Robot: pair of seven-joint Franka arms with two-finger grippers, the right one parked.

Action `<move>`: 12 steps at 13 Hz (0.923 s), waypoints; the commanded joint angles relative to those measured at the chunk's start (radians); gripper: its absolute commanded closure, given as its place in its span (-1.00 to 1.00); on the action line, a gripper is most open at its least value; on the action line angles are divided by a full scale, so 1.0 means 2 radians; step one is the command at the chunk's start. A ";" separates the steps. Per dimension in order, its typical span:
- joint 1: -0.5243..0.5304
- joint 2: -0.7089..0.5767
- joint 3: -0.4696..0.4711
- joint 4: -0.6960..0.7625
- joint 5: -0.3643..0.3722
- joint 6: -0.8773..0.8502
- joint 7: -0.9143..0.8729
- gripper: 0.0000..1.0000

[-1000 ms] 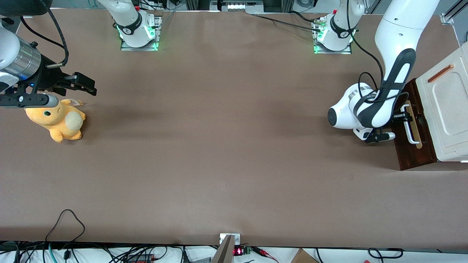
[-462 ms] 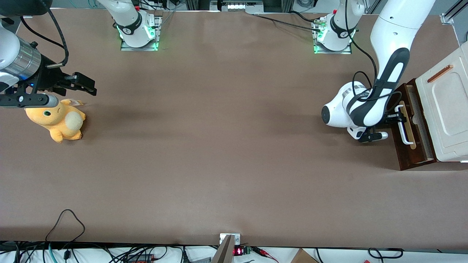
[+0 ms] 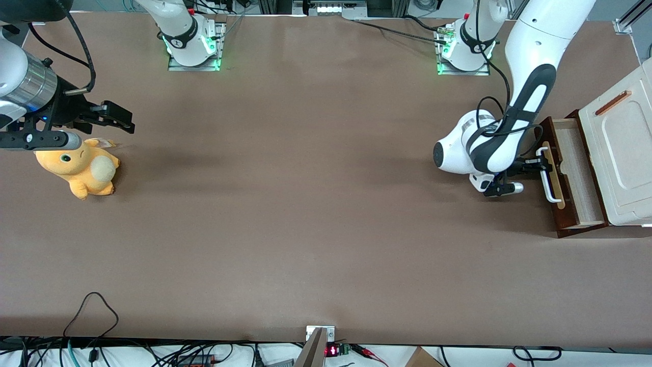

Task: Open lower drawer with left arm only
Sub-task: 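Pull the handle with the left gripper, sliding the drawer out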

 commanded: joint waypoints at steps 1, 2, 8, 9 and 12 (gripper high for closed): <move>-0.017 -0.005 -0.019 0.018 0.010 0.004 0.026 1.00; -0.017 -0.006 -0.021 0.018 0.009 0.002 0.025 1.00; -0.018 -0.006 -0.033 0.018 0.008 -0.011 0.024 1.00; -0.018 -0.007 -0.034 0.018 0.002 -0.014 0.023 1.00; -0.018 -0.007 -0.037 0.018 -0.001 -0.014 0.022 0.89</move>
